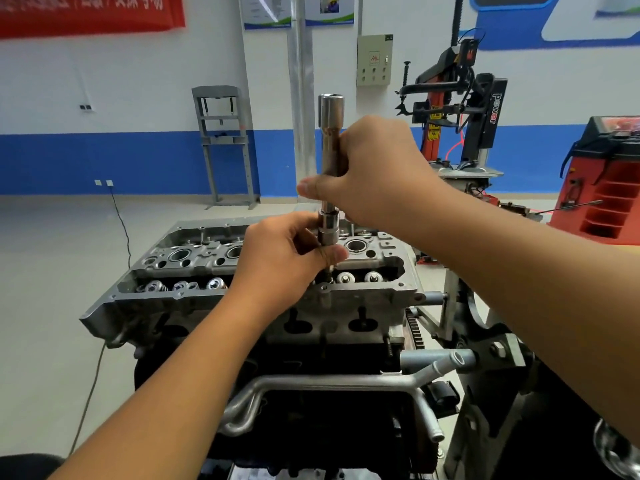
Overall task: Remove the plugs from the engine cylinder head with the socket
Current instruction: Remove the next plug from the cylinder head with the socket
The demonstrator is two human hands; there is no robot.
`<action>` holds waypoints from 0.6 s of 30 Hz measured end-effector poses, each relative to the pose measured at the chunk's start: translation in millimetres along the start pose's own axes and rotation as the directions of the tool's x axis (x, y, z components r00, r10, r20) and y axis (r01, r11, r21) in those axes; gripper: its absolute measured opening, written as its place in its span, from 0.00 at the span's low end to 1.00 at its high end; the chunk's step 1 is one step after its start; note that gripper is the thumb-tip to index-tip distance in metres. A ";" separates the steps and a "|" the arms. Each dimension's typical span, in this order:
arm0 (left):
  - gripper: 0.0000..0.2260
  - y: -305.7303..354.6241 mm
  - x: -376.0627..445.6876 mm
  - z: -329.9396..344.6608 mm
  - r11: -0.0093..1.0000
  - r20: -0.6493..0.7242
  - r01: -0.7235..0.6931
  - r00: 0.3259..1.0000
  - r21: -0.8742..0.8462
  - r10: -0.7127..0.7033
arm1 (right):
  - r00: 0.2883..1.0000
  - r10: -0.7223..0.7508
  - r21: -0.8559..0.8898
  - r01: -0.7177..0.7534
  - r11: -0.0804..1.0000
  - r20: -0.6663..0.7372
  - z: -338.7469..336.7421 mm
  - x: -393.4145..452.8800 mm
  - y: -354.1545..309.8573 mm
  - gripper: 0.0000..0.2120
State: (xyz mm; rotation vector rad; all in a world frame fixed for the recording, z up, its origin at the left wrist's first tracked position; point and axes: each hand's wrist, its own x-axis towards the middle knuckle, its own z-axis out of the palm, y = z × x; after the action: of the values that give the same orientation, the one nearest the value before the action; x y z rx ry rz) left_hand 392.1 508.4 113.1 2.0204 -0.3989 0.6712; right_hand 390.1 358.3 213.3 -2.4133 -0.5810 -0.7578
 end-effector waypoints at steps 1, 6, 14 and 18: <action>0.10 -0.7 0.5 0.1 1.000 0.010 0.014 1.000 0.004 -0.014 | 1.000 -0.010 -0.012 0.010 1.000 -0.001 1.5 -0.1 -0.1 0.21; 0.07 -4.2 1.0 0.0 0.999 0.062 0.035 0.998 -0.030 -0.033 | 1.000 -0.009 0.030 0.008 1.000 0.029 7.8 -5.0 -0.5 0.20; 0.08 -0.5 0.9 1.3 0.994 0.125 -0.101 0.988 0.035 0.096 | 0.945 0.262 0.743 -0.034 0.669 -0.193 27.0 3.3 -39.5 0.15; 0.06 0.1 0.1 -5.9 0.958 0.166 -0.100 0.975 -0.269 0.149 | 0.959 0.219 0.790 0.010 0.613 -0.182 34.0 10.1 -53.2 0.26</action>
State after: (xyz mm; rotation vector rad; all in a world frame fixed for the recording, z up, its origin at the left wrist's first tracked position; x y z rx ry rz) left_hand 390.3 513.5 115.7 1.8217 -0.6937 0.4803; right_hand 382.3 421.8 215.2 -1.4705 -0.5080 -0.5790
